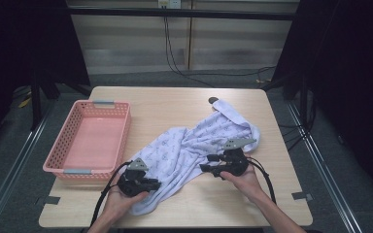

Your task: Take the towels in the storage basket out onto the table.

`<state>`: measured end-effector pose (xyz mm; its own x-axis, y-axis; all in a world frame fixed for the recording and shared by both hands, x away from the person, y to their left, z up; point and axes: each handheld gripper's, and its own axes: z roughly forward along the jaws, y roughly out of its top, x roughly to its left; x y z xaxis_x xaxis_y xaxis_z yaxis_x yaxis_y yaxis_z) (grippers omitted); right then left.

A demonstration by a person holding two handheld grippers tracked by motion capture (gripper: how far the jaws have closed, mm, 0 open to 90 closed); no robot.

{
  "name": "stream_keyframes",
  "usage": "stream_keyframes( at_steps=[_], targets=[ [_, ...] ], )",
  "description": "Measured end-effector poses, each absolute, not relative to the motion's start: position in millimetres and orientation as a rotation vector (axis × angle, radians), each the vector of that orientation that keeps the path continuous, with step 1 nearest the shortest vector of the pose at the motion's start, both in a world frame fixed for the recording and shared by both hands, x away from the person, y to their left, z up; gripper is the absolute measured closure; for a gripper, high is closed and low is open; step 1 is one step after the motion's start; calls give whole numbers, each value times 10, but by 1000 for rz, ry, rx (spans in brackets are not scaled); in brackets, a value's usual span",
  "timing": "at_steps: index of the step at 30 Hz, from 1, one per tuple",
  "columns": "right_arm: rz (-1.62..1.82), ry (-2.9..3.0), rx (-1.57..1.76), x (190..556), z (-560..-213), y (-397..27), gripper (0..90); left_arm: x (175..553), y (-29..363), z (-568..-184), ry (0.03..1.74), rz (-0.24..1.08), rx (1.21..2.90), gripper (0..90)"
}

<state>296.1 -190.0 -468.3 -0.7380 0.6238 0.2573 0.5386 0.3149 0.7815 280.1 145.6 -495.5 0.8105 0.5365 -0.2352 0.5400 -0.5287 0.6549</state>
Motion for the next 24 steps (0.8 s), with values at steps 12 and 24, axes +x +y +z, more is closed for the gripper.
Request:
stream_keyframes(
  at_steps=[12, 24],
  targets=[
    [1347, 2641, 981, 2709, -4855, -1573, 458, 2731, 1475, -4739, 784, -55, 2095, 634],
    [1232, 2655, 846, 2687, -5023, -1066, 594, 2807, 1886, -4635, 895, 23, 1948, 574]
  ],
)
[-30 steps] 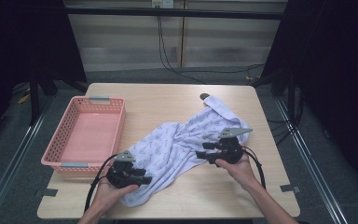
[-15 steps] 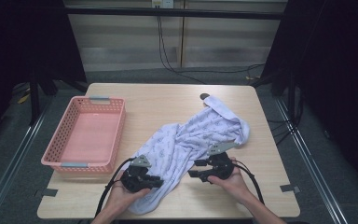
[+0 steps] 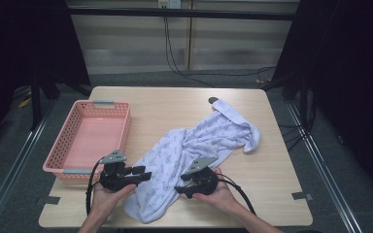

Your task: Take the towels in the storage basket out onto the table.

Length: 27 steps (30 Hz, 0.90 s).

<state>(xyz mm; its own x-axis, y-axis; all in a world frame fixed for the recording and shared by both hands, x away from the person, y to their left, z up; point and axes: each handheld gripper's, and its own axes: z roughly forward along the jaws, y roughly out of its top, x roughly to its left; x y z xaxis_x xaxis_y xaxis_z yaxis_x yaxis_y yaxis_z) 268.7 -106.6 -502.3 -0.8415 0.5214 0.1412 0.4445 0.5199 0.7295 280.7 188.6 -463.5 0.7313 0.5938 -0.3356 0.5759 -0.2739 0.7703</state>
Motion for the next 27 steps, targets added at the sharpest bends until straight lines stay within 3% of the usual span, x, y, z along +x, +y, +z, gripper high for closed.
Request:
stream_keyframes(
  at_steps=[3, 8, 16, 20, 24, 27],
  targets=[
    [1217, 2639, 885, 2693, -5034, -1141, 833, 2817, 1891, -4630, 896, 24, 1936, 564],
    [1152, 2630, 969, 2733, -4961, -1479, 856, 2798, 1897, -4618, 881, 27, 1945, 558],
    [1040, 2425, 1207, 2852, -4896, -2535, 857, 2825, 1822, -4642, 885, 20, 1961, 560],
    [1002, 2345, 1302, 2897, -4914, -2907, 846, 2830, 1762, -4657, 869, 9, 1979, 568],
    [1099, 2304, 1298, 2769, -4823, -2976, 619, 2821, 1693, -4695, 854, -14, 2000, 585],
    [1191, 2319, 1243, 2583, -4720, -2896, 588, 2821, 1594, -4741, 830, -42, 2025, 592]
  ],
)
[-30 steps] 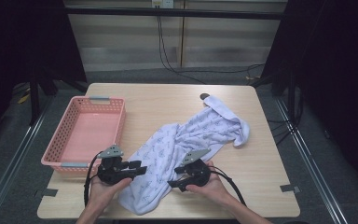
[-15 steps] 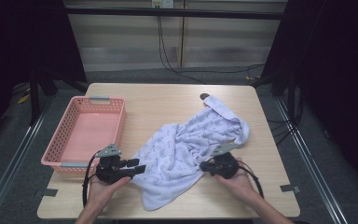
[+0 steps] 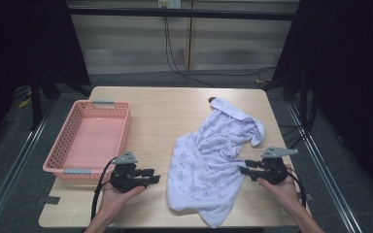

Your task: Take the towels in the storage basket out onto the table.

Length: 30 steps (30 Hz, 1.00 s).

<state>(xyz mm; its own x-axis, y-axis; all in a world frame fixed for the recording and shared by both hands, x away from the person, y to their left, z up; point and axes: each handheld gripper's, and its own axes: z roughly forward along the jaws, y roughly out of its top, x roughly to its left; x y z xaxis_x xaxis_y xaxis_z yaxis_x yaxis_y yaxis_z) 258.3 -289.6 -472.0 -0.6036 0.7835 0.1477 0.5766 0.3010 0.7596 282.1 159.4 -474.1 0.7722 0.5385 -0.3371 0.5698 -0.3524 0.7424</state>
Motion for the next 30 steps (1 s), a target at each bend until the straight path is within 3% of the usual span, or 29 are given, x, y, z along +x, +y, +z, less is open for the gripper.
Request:
stream_keyframes(
  at_steps=[5, 13, 17, 19, 23, 26, 30],
  targets=[
    [1257, 2470, 1108, 2278, -4739, -2594, 522, 2866, 1397, -4844, 820, -53, 2092, 540],
    [1279, 2676, 941, 2146, -4855, -2195, 437, 2972, 1210, -4945, 837, -74, 2119, 518],
    [1208, 2738, 875, 2123, -4915, -2066, 488, 2970, 1166, -4968, 837, -64, 2143, 532],
    [1171, 2753, 855, 2128, -4947, -2036, 595, 2972, 1134, -4993, 829, -70, 2158, 576],
    [1185, 2755, 859, 2153, -4939, -2059, 854, 2975, 1046, -5000, 772, -91, 2168, 838],
    [1249, 2718, 888, 2195, -4861, -2117, 870, 2989, 1091, -4907, 762, -138, 2097, 872],
    [1366, 2628, 926, 2255, -4688, -2240, 871, 2917, 1229, -4609, 731, -93, 1994, 875]
  ],
)
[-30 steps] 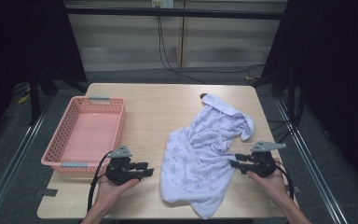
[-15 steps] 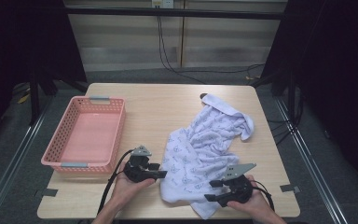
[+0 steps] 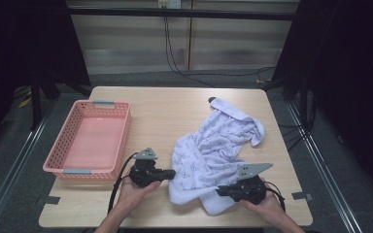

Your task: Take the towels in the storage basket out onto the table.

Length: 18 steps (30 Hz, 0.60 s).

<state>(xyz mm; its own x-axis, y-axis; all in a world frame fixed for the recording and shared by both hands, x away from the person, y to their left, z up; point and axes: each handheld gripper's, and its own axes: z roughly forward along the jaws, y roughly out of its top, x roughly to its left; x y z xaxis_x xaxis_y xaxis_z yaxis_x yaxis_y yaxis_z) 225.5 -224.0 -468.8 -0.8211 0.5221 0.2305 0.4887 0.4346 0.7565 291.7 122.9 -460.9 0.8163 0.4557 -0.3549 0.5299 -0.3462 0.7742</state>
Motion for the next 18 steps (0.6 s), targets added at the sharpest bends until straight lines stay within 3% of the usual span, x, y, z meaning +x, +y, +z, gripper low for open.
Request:
stream_keyframes(
  at_steps=[12, 15, 18],
  targets=[
    [1658, 2406, 833, 2194, -3956, -2311, 871, 2529, 1591, -3624, 614, 25, 1813, 878],
    [1717, 2341, 857, 2268, -3844, -2342, 871, 2618, 1529, -3471, 618, 59, 1807, 878],
    [1674, 2328, 958, 2461, -3915, -2413, 871, 2942, 1306, -3622, 680, 15, 1848, 868]
  ],
)
